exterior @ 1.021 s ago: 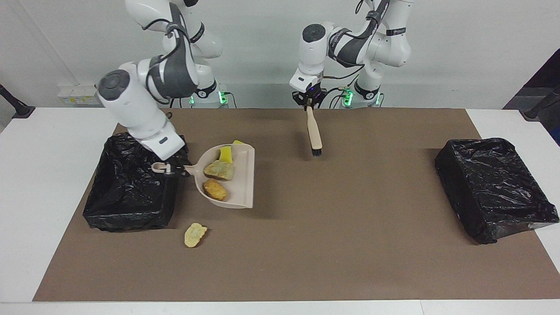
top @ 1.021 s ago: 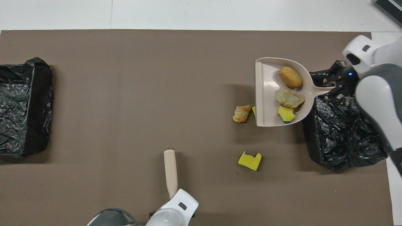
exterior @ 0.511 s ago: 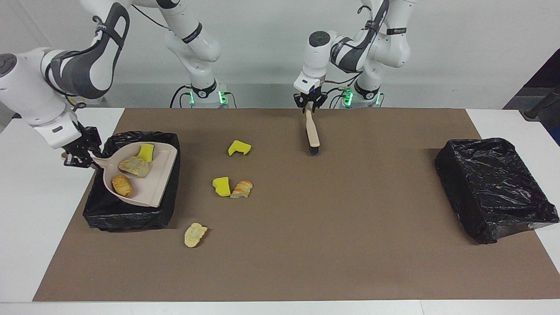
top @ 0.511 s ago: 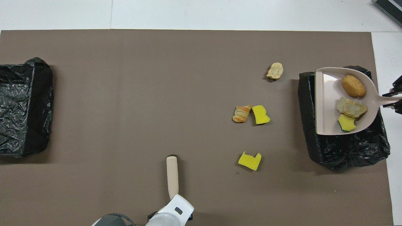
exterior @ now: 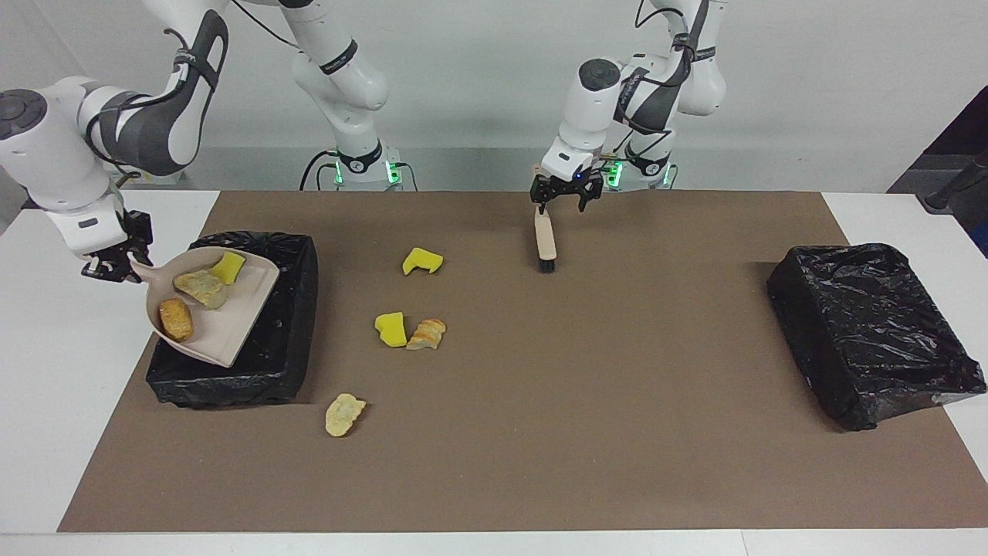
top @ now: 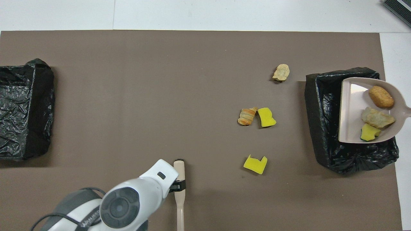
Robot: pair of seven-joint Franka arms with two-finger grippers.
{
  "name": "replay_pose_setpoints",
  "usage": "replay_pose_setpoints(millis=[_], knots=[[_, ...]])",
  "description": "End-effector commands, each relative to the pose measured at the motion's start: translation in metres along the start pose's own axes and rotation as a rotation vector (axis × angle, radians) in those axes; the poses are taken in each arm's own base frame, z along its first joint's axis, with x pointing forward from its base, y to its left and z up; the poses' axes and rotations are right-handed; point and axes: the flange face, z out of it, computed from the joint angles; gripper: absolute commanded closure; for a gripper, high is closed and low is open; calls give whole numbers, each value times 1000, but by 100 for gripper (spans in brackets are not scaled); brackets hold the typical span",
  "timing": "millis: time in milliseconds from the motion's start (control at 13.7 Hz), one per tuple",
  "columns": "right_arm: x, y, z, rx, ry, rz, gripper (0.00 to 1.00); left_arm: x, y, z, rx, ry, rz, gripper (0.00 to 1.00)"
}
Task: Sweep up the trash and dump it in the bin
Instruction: 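Tip the dustpan over the bin nearest the right gripper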
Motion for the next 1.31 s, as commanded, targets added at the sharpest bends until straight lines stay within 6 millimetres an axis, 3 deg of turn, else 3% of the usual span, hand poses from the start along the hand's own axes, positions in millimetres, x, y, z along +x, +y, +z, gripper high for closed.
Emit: replay_pose_setpoints(millis=[0, 73, 292, 511, 656, 875, 1167, 1240], knots=[[25, -13, -24, -32, -117, -40, 100, 69, -39, -3, -7, -25, 73, 0], [33, -23, -32, -37, -161, -22, 100, 83, -50, -10, -10, -18, 94, 0], [65, -48, -33, -55, -254, -13, 100, 127, -76, -42, 85, 35, 175, 0], [94, -50, -42, -99, -361, -16, 100, 172, -112, -77, 83, 25, 220, 0], [106, -53, -51, -112, -445, -19, 100, 188, -140, -89, 79, 33, 193, 0], [100, -54, -60, -113, -567, -39, 100, 201, -168, -108, 76, 66, 190, 0], [89, -51, -96, -135, -597, -20, 100, 214, -209, -167, 73, 77, 149, 0], [87, -51, -106, -133, -588, -2, 100, 215, -209, -181, 73, 84, 149, 0]])
